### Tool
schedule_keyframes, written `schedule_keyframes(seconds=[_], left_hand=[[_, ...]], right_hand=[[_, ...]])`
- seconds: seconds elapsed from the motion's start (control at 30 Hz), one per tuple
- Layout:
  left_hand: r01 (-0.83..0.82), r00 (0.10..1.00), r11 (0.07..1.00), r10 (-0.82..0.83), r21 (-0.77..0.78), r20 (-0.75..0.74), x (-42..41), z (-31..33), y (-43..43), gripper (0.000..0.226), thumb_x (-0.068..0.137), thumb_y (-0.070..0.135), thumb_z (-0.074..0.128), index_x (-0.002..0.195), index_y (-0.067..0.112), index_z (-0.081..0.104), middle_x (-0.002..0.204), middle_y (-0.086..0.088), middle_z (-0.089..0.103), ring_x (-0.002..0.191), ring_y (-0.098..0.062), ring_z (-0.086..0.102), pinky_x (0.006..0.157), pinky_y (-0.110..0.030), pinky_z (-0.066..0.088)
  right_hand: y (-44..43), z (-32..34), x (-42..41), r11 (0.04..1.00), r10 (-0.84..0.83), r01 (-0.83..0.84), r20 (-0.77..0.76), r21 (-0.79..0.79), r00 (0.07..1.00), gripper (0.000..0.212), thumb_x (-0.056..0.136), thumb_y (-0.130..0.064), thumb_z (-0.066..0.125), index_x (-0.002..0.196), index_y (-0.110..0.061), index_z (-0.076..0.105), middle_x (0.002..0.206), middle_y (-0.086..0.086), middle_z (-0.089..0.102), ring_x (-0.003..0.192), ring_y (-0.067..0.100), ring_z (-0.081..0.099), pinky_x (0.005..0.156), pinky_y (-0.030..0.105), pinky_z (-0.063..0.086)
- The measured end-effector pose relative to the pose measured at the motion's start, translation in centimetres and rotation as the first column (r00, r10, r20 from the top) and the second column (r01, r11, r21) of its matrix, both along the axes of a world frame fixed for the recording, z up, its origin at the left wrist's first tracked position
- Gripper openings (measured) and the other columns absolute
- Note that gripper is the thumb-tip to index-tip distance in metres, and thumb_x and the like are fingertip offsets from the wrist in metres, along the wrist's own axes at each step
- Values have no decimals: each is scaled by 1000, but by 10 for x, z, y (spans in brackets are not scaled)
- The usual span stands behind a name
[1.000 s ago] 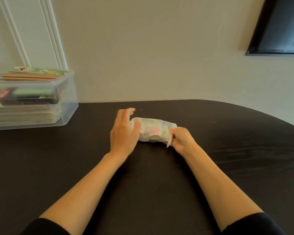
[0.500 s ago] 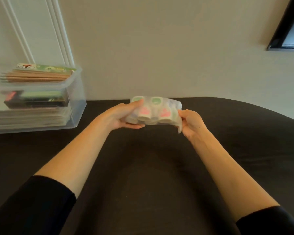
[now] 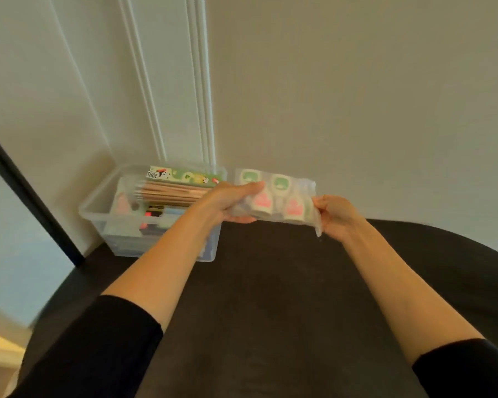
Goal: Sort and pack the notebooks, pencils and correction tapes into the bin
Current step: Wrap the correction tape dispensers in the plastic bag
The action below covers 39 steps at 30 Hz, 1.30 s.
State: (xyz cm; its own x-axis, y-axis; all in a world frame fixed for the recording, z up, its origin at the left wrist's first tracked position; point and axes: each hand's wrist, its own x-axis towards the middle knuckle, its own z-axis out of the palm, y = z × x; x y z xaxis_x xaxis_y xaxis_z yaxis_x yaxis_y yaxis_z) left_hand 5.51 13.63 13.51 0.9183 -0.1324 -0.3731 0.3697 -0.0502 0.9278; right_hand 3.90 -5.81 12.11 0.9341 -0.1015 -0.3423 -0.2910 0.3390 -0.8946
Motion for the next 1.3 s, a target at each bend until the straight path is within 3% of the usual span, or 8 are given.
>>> schedule_keyframes(seconds=[0.1, 0.27, 0.4, 0.57, 0.67, 0.97, 1.17, 1.3], left_hand=[[-56, 997, 998, 56, 0, -56, -1, 34, 29, 30, 75, 16, 75, 99, 6, 61, 100, -11, 68, 85, -22, 67, 58, -34, 58], [-103, 995, 994, 103, 35, -6, 11, 68, 83, 47, 72, 11, 75, 116, 4, 58, 111, -11, 66, 105, -26, 62, 97, -44, 46], [-137, 990, 990, 137, 42, -9, 25, 63, 127, 49, 71, 2, 73, 117, 6, 56, 113, -12, 65, 103, -26, 63, 95, -45, 47], [-153, 985, 983, 161, 106, -64, 48, 36, 173, 54, 70, -13, 69, 119, 1, 53, 118, -15, 62, 111, -29, 57, 99, -46, 44], [-148, 983, 981, 159, 122, -87, 64, 14, 187, 53, 69, -15, 68, 118, 0, 53, 118, -14, 62, 112, -26, 56, 99, -42, 44], [127, 960, 920, -20, 371, -279, 89, -11, 212, 50, 61, 4, 82, 103, 8, 56, 115, -6, 60, 113, -26, 50, 99, -43, 41], [94, 980, 949, -36, 300, -194, 79, -32, 214, 49, 69, 16, 80, 111, 3, 59, 112, -8, 66, 103, -20, 61, 90, -36, 51], [77, 988, 937, -25, 339, -155, 77, -36, 213, 44, 73, 23, 77, 107, 4, 57, 114, -13, 63, 107, -25, 59, 92, -38, 49]], right_hand=[[29, 31, 15, 990, 69, -77, -72, -115, 995, 35, 91, 15, 25, 66, 1, 46, 80, 15, 51, 79, 29, 52, 100, 47, 37], [80, 60, 40, 963, 146, -162, -88, -213, 985, 33, 90, 14, 29, 67, -3, 47, 78, 13, 52, 77, 28, 55, 85, 46, 48], [126, 49, 58, 937, 172, -192, -90, -292, 981, 33, 87, 12, 33, 65, -9, 46, 72, 8, 54, 65, 18, 54, 60, 32, 49], [174, 16, 85, 874, 201, -220, -91, -433, 975, 34, 90, 7, 37, 61, -12, 39, 76, 8, 46, 74, 21, 46, 76, 44, 49], [191, 0, 98, 798, 218, -232, -94, -556, 972, 33, 91, 4, 34, 62, -12, 38, 69, 6, 40, 67, 16, 39, 64, 34, 38], [200, -28, 113, 513, 288, -310, -180, -801, 941, 35, 89, 2, 35, 56, -12, 32, 58, 2, 32, 51, 13, 29, 47, 22, 24], [197, -32, 106, 485, 226, -220, -122, -846, 966, 30, 90, -6, 36, 62, -15, 31, 63, 0, 36, 54, 11, 32, 48, 22, 25], [200, -34, 92, 234, 292, -223, -151, -946, 945, 17, 91, -1, 36, 79, -8, 46, 76, 6, 49, 65, 21, 51, 50, 22, 35]])
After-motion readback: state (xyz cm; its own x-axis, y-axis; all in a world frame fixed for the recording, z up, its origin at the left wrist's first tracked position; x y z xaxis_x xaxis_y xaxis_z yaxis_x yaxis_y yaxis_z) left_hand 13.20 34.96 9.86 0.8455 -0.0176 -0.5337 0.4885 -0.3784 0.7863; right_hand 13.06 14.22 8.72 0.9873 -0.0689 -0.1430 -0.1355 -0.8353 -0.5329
